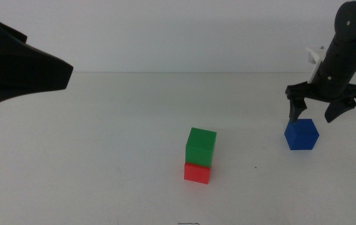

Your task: Stack red cubes first, then green, then blue cubes in a specific spot.

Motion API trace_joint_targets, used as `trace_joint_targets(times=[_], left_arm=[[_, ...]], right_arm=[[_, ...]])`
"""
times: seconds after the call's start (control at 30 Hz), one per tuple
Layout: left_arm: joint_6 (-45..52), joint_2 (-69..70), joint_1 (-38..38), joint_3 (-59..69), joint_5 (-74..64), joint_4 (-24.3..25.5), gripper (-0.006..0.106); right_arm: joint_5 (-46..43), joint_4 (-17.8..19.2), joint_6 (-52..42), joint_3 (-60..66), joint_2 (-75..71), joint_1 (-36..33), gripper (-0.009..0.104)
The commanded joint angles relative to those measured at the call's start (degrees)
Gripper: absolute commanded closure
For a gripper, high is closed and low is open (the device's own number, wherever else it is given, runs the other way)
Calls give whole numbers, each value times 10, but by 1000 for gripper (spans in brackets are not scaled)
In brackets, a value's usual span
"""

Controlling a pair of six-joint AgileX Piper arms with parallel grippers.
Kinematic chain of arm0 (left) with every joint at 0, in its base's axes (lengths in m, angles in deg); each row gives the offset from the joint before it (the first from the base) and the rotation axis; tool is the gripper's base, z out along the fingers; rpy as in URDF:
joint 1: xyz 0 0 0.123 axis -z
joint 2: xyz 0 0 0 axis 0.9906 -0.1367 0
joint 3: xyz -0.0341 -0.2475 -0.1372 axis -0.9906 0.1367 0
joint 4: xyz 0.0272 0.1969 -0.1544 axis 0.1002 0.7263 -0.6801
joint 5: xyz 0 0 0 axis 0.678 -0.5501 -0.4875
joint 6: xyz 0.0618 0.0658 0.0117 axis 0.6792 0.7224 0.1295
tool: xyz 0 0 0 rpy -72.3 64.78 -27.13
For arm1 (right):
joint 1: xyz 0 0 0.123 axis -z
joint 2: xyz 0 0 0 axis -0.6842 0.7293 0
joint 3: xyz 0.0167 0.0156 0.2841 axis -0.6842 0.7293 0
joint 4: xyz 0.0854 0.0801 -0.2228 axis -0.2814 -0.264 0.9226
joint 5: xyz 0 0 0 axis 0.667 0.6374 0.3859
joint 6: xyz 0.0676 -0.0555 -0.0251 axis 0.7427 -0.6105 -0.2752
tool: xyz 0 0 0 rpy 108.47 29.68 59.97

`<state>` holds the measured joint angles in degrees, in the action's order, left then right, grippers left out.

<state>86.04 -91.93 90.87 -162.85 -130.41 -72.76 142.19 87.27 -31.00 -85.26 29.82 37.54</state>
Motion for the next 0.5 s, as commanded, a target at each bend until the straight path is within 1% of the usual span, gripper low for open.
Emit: trace_joint_targets(times=[0.0, 0.27, 0.47], left_arm=[[-8, 3, 4, -13, 31, -20, 9], [-8, 3, 4, -13, 31, -20, 9], [-8, 3, 4, -13, 31, -20, 9]], right_arm=[[9, 17, 6, -20, -25, 0, 1], [-7, 16, 7, -20, -6, -1, 1], [-22, 17, 6, -20, 7, -14, 1]])
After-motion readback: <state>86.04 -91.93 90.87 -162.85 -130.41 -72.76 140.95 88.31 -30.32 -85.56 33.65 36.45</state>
